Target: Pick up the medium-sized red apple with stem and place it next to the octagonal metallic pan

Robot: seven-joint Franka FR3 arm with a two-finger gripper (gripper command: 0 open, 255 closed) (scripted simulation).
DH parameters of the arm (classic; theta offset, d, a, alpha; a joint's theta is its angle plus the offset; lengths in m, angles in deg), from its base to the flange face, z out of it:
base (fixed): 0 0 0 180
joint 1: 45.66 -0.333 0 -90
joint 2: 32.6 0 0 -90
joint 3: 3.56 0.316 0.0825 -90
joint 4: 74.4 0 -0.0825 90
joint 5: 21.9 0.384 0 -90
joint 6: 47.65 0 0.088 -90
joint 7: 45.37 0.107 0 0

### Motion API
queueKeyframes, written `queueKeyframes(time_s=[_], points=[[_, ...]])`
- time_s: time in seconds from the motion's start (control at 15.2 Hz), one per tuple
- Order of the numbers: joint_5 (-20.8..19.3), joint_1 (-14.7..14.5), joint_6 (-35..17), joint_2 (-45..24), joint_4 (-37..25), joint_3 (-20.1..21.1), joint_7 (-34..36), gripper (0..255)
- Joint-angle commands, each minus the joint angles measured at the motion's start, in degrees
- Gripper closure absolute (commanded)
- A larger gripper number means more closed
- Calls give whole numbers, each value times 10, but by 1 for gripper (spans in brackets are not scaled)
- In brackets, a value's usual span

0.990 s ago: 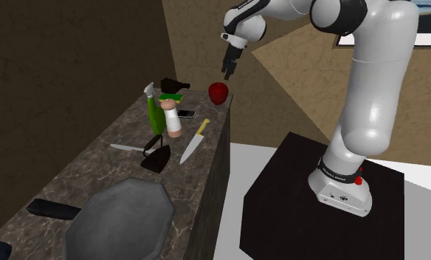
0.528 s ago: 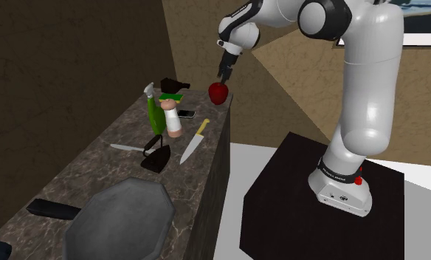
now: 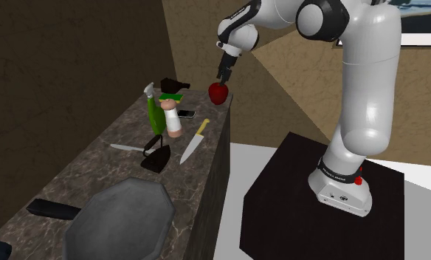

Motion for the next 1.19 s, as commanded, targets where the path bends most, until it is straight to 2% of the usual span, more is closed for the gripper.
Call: queueKeyframes(time_s=[0.0,0.59,1.12], points=[[0,0,0,0,0,0,0,255],[0,0,0,0,0,0,0,255],[-32,-5,41,26,-26,-10,34,255]])
